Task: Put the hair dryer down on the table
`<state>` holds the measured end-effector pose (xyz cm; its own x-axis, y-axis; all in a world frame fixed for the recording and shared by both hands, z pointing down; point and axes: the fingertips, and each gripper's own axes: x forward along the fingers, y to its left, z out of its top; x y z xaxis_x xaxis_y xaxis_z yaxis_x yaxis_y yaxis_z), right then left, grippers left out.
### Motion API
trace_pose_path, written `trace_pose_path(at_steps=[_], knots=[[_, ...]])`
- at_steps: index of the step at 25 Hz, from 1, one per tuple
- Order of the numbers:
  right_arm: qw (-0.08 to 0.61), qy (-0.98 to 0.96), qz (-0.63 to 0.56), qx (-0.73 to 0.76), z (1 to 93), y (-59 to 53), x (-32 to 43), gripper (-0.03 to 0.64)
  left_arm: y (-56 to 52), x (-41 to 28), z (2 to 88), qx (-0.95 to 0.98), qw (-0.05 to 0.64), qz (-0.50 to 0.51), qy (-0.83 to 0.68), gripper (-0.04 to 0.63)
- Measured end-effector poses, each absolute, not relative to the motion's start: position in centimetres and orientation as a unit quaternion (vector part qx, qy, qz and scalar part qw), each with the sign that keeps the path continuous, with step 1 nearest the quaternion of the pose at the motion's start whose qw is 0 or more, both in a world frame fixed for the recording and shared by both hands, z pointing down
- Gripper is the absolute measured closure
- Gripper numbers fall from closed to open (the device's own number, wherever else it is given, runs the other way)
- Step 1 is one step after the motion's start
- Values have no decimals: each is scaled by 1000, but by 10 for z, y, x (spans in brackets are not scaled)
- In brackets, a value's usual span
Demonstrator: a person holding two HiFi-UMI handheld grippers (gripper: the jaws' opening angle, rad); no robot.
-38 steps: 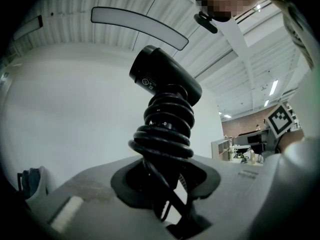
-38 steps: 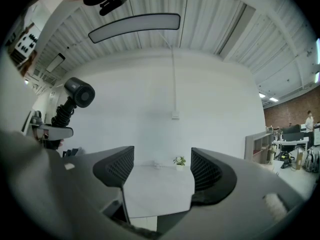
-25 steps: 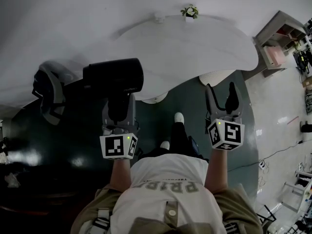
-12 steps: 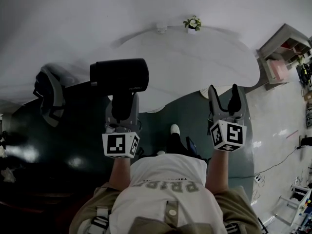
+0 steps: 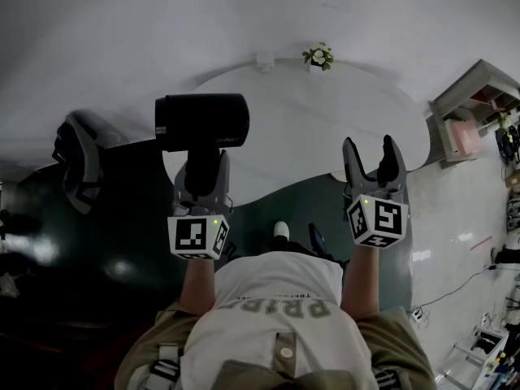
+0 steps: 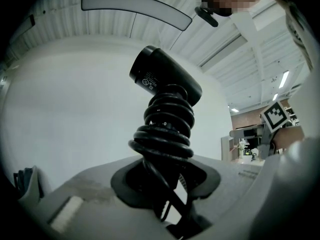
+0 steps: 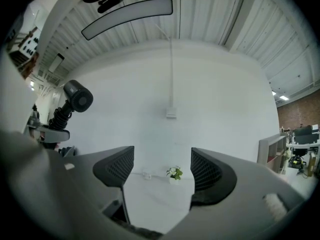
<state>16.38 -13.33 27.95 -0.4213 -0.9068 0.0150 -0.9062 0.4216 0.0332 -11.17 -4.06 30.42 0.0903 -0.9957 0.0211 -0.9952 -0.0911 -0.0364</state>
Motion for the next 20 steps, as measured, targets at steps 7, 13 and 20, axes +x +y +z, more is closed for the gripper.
trace_pose_path(at_steps=[7,13,20], knots=[[12,-852,-10,523,277,-182,174,273,-85,-95,308,-736,1,-22,677,457],[11,-861,-8,509,281,-209,177,273,-113,-82,321,-745,-19,-35,666,457],[18,-869,4,495,293,-228,170,273,-123,-76,341,-749,-48,-60,658,457]])
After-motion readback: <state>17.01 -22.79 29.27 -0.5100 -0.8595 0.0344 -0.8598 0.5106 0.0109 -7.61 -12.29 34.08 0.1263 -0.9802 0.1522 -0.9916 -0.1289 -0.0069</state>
